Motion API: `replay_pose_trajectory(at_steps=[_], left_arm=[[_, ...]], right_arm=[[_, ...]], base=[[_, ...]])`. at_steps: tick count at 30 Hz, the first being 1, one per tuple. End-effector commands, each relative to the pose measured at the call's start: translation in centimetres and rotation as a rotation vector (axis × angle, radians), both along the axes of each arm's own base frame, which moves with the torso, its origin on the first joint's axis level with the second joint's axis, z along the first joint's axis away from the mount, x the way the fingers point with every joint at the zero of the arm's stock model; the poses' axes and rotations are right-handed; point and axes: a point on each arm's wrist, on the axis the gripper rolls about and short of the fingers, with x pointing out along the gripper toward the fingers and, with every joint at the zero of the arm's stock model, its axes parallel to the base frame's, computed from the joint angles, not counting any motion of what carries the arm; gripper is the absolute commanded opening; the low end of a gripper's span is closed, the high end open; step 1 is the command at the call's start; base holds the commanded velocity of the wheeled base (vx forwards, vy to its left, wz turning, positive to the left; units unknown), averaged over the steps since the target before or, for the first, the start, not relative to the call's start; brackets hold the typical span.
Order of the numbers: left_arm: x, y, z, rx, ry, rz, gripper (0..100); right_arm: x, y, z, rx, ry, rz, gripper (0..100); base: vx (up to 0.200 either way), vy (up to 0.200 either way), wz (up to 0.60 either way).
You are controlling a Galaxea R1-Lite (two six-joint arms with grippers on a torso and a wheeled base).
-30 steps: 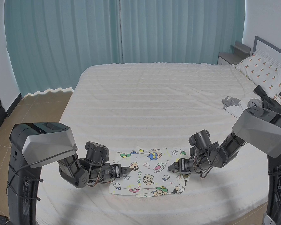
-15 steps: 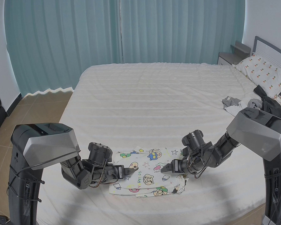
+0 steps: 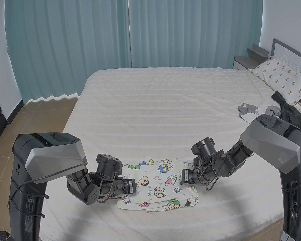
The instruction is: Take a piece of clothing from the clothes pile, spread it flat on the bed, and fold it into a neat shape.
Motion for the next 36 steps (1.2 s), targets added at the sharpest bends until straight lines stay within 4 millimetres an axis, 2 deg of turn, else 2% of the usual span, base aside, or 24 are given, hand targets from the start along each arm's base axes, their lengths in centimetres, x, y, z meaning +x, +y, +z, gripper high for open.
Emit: replay_pose_trajectory(at_steps=[1, 7, 15, 31, 36], left_arm=[[-0.4, -0.1, 0.8, -0.004, -0.009, -0.002, 0], [-1.0, -0.4, 1.2, -0.009, -0.006, -0.005, 0], [-1.3, -1.1, 2.6, -0.008, -0.044, 0.03, 0], [-3.5, -2.8, 5.9, -0.071, -0.075, -0.01, 0], [-3.9, -3.3, 6.0, -0.088, -0.065, -0.01, 0]], right_arm=[[-0.1, 0.0, 0.4, 0.017, 0.004, -0.034, 0], [-0.2, 0.2, 1.1, 0.032, 0.001, -0.094, 0], [-1.1, 0.6, 3.6, 0.078, -0.026, -0.136, 0], [-2.7, -0.4, 6.5, 0.099, -0.055, -0.14, 0], [-3.3, -0.8, 7.3, 0.104, -0.061, -0.141, 0]], base=[[0.0, 0.0, 0.0], [0.0, 0.0, 0.0], [0.0, 0.0, 0.0], [0.0, -0.2, 0.0], [0.0, -0.2, 0.0]])
